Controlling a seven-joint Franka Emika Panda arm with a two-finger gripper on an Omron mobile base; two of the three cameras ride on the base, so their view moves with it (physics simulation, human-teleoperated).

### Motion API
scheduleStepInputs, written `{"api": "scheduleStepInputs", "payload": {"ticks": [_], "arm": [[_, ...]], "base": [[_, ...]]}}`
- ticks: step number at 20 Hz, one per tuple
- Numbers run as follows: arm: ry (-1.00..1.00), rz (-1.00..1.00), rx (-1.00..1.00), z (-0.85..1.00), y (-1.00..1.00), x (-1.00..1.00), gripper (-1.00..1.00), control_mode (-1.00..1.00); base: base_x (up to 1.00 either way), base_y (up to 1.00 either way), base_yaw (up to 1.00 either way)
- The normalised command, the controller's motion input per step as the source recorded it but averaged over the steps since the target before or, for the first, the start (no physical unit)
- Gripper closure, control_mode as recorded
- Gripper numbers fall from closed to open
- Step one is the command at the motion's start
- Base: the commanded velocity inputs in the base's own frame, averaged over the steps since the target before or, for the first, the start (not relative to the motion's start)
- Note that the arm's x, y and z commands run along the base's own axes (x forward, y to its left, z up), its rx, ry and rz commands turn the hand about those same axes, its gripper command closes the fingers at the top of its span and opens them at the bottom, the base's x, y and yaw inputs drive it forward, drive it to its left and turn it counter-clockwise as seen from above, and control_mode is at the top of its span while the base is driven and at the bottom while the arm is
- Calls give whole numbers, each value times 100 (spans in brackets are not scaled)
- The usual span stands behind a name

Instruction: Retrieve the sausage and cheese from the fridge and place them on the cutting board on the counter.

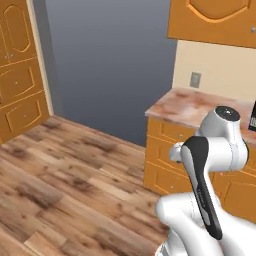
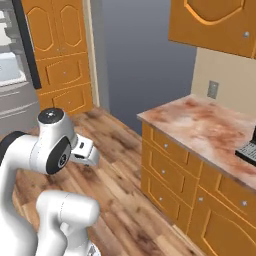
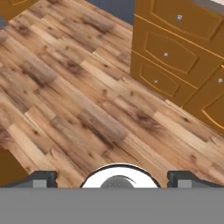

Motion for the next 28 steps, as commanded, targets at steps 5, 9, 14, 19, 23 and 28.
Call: {"api": "scheduleStepInputs", "payload": {"ticks": [5,9,14,19,23,28], "arm": [[0,0,0,0,0,0,-100,100],[0,0,0,0,0,0,-100,100],[0,0,0,0,0,0,-100,100],[0,0,0,0,0,0,-100,100],[0,0,0,0,0,0,-100,100],[0,0,0,0,0,0,-100,100]], "base": [[100,8,37],[100,0,39],[100,0,48],[100,0,52],[100,0,51],[100,0,48]]}}
